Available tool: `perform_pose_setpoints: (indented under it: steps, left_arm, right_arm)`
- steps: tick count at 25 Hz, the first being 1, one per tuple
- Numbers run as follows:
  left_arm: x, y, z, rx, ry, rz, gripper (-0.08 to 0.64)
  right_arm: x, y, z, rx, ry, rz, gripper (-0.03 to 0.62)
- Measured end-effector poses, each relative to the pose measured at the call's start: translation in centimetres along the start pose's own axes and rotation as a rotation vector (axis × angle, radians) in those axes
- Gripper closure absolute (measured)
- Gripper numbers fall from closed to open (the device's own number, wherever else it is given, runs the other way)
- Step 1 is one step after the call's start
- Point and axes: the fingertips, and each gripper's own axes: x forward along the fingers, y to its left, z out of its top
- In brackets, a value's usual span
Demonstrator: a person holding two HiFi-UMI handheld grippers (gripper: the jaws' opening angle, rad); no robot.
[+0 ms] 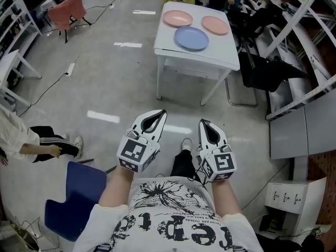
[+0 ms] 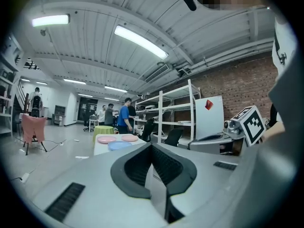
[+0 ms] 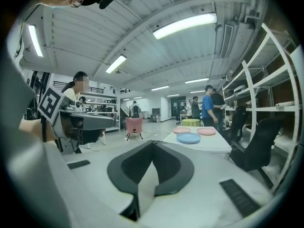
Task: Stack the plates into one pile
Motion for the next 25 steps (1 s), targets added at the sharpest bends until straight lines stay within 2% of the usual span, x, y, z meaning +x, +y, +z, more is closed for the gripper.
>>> perform_pose_setpoints:
  steps: [7,10,15,20,25]
  left_arm:
    - [8.3,3.0,1.0,-0.01,0.011,0.056,0.546]
    - [13.0,4.9,2.0,-0.016,0.016,0.09,0.546]
    - [22.0,6.6,3.5,-0.068,-0.003,0.136,0.546]
    - [30.3,7.5,4.7,-0.065,0.003,0.175,0.546]
    - [35.5,9.2,4.9,-0.07,0.017,0.208,0.546]
  right_arm:
    - [6.9,-7.6,1.8,-0.01,-0.002,0.041,0.586]
    - [10.4,-12.0,3.4,-0.007,-0.01,0.056,0.586]
    - [15.5,-19.5,4.6,-0.015,0.017,0.107,0.586]
    - [19.7,-27.4,6.1,-0.012,0.022,0.135,0.586]
    - [23.5,-31.8,6.4,-0.012,0.037,0.149,0.586]
